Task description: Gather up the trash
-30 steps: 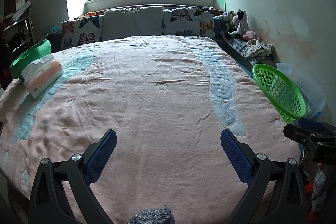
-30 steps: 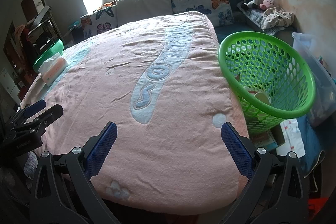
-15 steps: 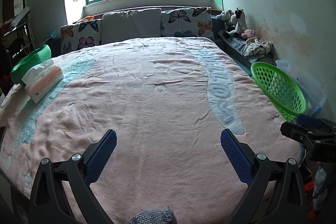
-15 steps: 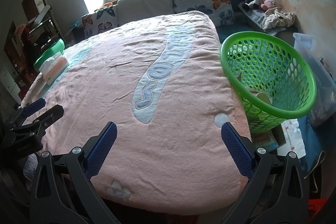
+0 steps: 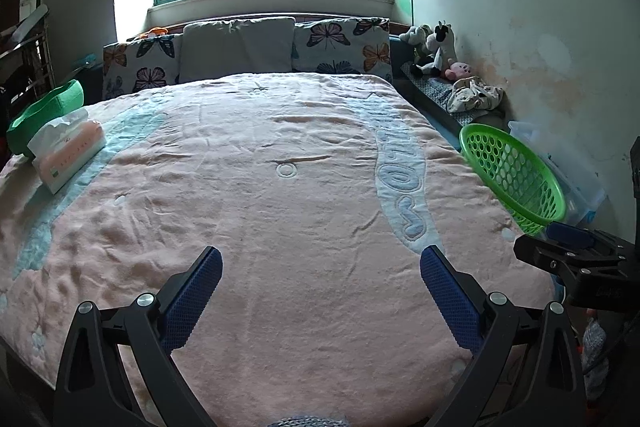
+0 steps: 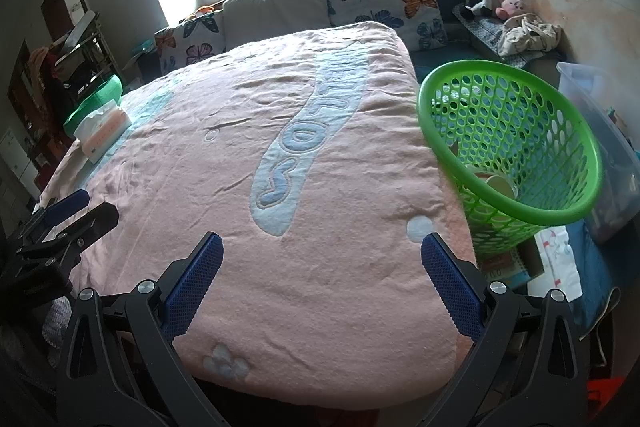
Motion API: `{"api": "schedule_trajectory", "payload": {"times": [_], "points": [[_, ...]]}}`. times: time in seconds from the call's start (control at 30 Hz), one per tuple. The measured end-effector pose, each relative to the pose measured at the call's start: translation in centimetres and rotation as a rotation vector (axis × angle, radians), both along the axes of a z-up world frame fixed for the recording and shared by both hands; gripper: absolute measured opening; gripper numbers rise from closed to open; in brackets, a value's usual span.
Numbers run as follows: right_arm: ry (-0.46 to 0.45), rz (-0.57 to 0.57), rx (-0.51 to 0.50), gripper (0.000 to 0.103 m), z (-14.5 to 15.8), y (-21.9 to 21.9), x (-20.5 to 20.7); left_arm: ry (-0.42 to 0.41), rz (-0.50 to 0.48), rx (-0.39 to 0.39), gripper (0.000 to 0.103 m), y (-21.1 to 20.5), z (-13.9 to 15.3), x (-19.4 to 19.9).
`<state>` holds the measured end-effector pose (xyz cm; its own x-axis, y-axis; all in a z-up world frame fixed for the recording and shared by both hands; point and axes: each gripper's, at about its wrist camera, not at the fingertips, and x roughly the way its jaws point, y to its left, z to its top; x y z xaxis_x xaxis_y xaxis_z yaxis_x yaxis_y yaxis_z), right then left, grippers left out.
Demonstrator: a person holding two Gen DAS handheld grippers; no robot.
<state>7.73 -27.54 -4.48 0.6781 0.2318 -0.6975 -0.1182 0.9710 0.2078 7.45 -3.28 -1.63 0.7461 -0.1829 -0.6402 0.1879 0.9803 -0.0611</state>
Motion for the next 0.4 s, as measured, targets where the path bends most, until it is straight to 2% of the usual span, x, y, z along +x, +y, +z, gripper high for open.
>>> {"api": "schedule_trajectory", "payload": {"times": [0.4], "points": [[0.0, 0.001, -0.001, 0.099, 0.07, -0.05, 0.07, 0.014, -0.007, -0.002, 0.096, -0.23, -0.06, 0.26]]}}
